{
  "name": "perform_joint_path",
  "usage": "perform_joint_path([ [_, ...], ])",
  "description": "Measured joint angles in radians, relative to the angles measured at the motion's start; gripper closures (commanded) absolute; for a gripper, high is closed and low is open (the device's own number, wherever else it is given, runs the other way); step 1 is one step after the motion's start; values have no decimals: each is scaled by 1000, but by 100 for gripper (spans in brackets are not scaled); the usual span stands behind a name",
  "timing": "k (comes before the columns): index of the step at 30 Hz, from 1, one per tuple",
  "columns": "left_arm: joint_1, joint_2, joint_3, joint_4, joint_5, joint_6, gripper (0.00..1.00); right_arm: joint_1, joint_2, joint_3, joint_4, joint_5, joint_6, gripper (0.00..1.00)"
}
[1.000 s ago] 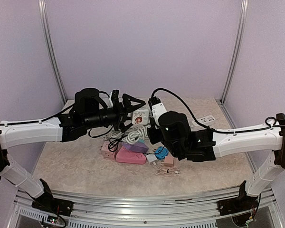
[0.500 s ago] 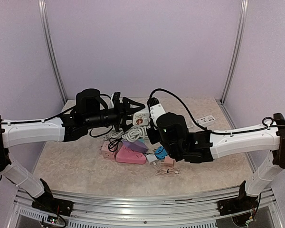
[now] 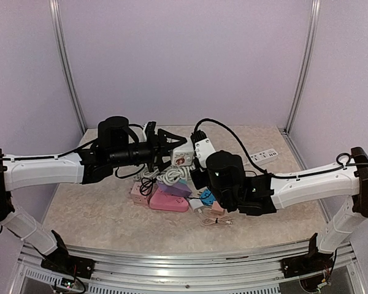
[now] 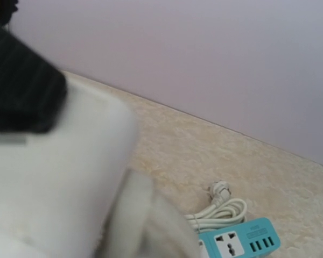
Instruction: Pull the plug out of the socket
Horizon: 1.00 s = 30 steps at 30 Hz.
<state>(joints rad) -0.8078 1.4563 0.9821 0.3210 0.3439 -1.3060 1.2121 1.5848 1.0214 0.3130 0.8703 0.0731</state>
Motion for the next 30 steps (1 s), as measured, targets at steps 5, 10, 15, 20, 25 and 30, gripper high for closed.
perform_joint_path([
  [5, 10, -1, -6, 0, 42, 10, 77, 1, -19, -40, 46, -29, -10, 100],
  [10, 30, -6, -7, -1, 116, 44, 78, 1, -43, -64, 68, -75, -26, 100],
  [15, 47, -21, 0, -57, 202, 121, 79, 1, -80, -108, 88, -172, -48, 100],
  [20, 57, -27, 12, -106, 268, 172, 80, 0, -117, -150, 105, -252, -59, 100],
  [25, 63, -29, 13, -118, 289, 188, 83, 1, -120, -156, 109, -269, -65, 100],
  [30, 68, -33, 5, -102, 305, 178, 87, 24, -120, -162, 129, -227, -104, 100],
])
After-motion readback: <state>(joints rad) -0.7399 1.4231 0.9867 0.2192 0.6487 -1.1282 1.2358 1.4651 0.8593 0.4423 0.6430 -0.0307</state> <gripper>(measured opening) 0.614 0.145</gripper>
